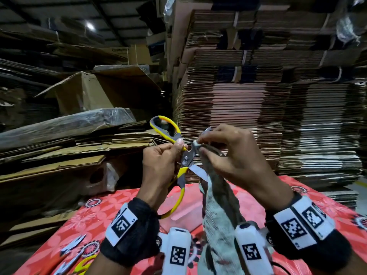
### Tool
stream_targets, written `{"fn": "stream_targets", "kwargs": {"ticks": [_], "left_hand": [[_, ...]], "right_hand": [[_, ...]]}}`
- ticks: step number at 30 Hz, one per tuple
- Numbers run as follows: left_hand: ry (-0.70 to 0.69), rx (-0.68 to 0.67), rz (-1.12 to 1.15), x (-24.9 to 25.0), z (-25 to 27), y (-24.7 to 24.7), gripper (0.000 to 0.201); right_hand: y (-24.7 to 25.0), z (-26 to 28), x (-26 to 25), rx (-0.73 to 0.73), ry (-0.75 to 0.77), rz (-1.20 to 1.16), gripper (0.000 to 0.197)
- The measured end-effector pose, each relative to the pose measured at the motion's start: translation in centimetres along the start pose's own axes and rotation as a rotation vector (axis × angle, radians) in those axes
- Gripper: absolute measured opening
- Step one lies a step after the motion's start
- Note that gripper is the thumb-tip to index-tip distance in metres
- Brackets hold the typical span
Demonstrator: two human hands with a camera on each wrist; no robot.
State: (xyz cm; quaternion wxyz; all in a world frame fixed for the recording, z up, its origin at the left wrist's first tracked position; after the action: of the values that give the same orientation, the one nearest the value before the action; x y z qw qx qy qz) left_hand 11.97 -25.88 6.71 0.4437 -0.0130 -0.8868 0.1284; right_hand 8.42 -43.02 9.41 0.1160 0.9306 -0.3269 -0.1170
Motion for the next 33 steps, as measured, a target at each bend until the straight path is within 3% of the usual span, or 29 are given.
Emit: {"fn": "stream_targets", "kwargs": {"ticks": [3, 5, 9, 11, 17, 22, 28, 33], "left_hand": [[-0.04, -0.015, -0.049, 0.0, -0.2, 0.2, 0.03], [-0.032, -0.027, -0.054, -0.1, -0.1, 0.1, 0.032], [-0.031, -0.048, -0.03, 0.2, 0.4, -0.4, 0.033], [-0.025, -0.052, -0.026, 0.4, 0.6, -0.4, 0.029], [-0.052, -0.12, -0.052, 1.2, 1.3, -0.6, 0.03], [-0.065, -0.107, -0.069, 1.1, 1.1, -0.4, 0.027], [0.005, -0.025, -0.083, 0.5, 0.5, 0.0, 0.032], [0.006, -0.037, 0.016, 1.2, 0.6, 0.1, 0.047]], "right_hand": [[-0.8, 0.3, -0.8, -0.172, 0.075, -0.047, 0.021], [-0.4, 0.2, -0.6, -0.205, 0.07, -0.044, 0.022], [1.4, -0.5, 0.2, -0.021, 0.006, 0.028, 0.021], [1.8, -0.6, 0.0, 0.005, 0.007, 0.035, 0.02], [0.9, -0.2, -1.1, -0.247, 0.101, -0.058, 0.02], [0.0, 0.2, -1.1, -0.385, 0.128, 0.02, 0.039], [0.9, -0.1, -0.9, -0.451, 0.167, 0.059, 0.022], [1.7, -0.4, -0.3, -0.32, 0.068, 0.049, 0.018]]}}
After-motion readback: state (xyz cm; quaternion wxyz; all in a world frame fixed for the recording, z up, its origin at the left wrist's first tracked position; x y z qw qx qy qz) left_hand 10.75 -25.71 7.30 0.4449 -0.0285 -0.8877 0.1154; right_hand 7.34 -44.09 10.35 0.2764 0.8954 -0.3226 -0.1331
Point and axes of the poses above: each hand's wrist, its own z-axis away from the middle knuckle, its own y-axis out of the back of the hand, x = y × z, the point moved 2 cm from there along -z, towards the middle knuckle, and after that the axes turned 4 degrees about x, right-handed, at the moved point
